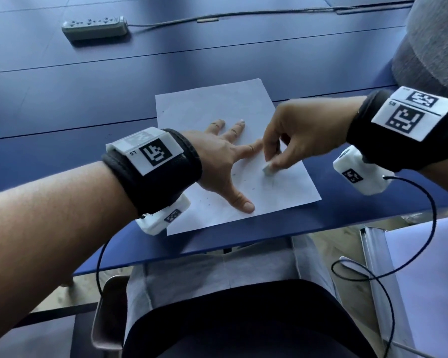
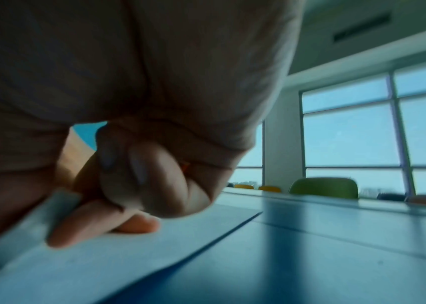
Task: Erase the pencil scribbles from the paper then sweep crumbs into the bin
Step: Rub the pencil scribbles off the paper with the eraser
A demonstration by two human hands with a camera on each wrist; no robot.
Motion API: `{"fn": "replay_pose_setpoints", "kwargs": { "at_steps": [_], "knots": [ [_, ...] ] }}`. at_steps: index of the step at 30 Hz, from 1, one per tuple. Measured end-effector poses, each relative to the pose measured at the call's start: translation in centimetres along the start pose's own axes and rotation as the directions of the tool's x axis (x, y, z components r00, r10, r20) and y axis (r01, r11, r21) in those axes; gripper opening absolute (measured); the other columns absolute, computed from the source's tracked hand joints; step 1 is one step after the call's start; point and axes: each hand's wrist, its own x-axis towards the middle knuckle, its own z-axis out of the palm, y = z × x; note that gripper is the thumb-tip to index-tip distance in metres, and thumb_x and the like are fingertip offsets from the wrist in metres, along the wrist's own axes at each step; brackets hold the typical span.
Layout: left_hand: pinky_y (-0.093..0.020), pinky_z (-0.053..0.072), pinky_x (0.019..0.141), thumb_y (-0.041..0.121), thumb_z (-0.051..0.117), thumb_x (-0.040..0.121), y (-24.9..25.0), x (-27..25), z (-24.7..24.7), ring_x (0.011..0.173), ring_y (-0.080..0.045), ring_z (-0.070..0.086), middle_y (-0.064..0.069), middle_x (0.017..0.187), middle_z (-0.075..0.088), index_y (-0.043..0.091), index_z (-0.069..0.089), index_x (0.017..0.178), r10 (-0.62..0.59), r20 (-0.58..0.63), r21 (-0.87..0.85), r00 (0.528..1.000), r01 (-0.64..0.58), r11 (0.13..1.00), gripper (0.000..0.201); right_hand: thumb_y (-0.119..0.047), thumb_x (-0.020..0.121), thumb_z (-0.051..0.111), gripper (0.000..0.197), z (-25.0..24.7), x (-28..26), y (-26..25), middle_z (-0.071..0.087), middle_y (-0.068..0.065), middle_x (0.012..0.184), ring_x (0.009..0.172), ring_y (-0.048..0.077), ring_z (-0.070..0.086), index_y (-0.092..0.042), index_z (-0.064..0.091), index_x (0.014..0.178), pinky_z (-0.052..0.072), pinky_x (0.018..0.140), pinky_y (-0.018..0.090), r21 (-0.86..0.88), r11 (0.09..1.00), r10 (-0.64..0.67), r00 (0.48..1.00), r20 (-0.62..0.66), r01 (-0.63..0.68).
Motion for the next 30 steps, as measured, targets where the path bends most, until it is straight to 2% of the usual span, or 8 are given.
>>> {"fn": "replay_pose_setpoints", "kwargs": {
  "at_steps": [2,6,11,15,20,25,28,30],
  "knots": [
    [-0.062,0.018,0.117,0.097,0.053,0.044,0.0,-0.1,0.0,0.150,-0.027,-0.018,0.008,0.161,-0.027,0.057,-0.018,0.146,-0.005,0.002,0.000,1.000,0.005,1.000,0.130,-0.039,0.078,0.079,0.018,0.3,-0.2,0.1,0.053,-0.019,0.046,0.048,-0.001,0.050,-0.023,0.074,0.072,0.037,0.049,0.008,0.018,1.000,-0.001,0.999,-0.035,0.002],
    [-0.059,0.018,0.118,0.096,0.054,0.045,0.1,-0.2,0.0,0.150,-0.027,-0.018,0.008,0.161,-0.027,0.058,-0.020,0.145,0.001,0.001,-0.007,1.000,-0.001,1.000,0.130,-0.034,0.080,0.078,0.017,1.3,-1.3,-0.8,0.050,-0.017,0.042,0.046,0.001,0.049,-0.020,0.073,0.070,0.036,0.048,0.008,0.061,0.997,-0.043,0.994,0.100,0.037],
    [-0.059,0.016,0.118,0.095,0.054,0.046,0.2,-0.3,-0.1,0.150,-0.026,-0.018,0.008,0.161,-0.027,0.056,-0.021,0.145,-0.010,0.003,-0.006,1.000,0.010,1.000,0.130,-0.032,0.079,0.079,0.020,0.6,-0.8,0.9,0.047,-0.013,0.040,0.041,0.005,0.044,-0.019,0.072,0.066,0.032,0.043,0.010,0.085,0.996,0.037,0.994,-0.098,-0.029],
    [-0.060,0.017,0.118,0.095,0.055,0.046,0.3,-0.3,-0.1,0.150,-0.027,-0.019,0.008,0.161,-0.028,0.058,-0.022,0.144,-0.007,0.002,-0.002,1.000,0.007,1.000,0.130,-0.035,0.078,0.079,0.021,1.5,-1.3,-0.2,0.049,-0.011,0.043,0.043,0.005,0.045,-0.018,0.073,0.066,0.034,0.046,0.010,0.080,0.997,-0.027,0.998,0.065,0.021],
    [-0.061,0.018,0.117,0.097,0.053,0.044,0.2,-0.2,-0.1,0.150,-0.026,-0.019,0.008,0.161,-0.028,0.058,-0.017,0.145,-0.008,0.009,-0.006,1.000,0.008,1.000,0.129,-0.030,0.076,0.079,0.017,1.0,-0.3,0.3,0.057,-0.007,0.050,0.045,0.003,0.049,-0.022,0.071,0.064,0.036,0.047,0.012,0.026,0.999,-0.015,0.993,-0.121,0.019],
    [-0.061,0.018,0.117,0.096,0.053,0.044,0.2,-0.3,-0.1,0.150,-0.027,-0.019,0.007,0.161,-0.028,0.059,-0.013,0.146,-0.005,0.013,-0.010,1.000,0.005,1.000,0.127,-0.034,0.079,0.077,0.016,1.8,-0.8,-1.2,0.054,-0.016,0.047,0.047,0.004,0.049,-0.022,0.073,0.069,0.036,0.048,0.010,0.031,0.997,-0.077,0.996,0.036,0.076],
    [-0.061,0.017,0.117,0.096,0.053,0.047,0.2,-0.3,-0.1,0.150,-0.028,-0.018,0.006,0.162,-0.027,0.056,-0.017,0.147,-0.003,0.003,-0.002,1.000,0.003,1.000,0.129,-0.034,0.078,0.079,0.016,0.4,-0.1,0.4,0.054,-0.017,0.047,0.045,0.003,0.048,-0.021,0.074,0.071,0.035,0.046,0.010,0.028,1.000,0.002,0.994,-0.109,0.001],
    [-0.061,0.016,0.118,0.096,0.054,0.047,0.2,-0.3,-0.2,0.150,-0.028,-0.018,0.006,0.162,-0.027,0.055,-0.018,0.147,-0.006,0.001,0.000,1.000,0.006,1.000,0.129,-0.032,0.078,0.079,0.016,0.4,-0.3,0.3,0.054,-0.020,0.047,0.046,0.001,0.050,-0.020,0.072,0.070,0.037,0.047,0.009,0.025,1.000,-0.004,0.995,-0.101,0.006]
  ]
}}
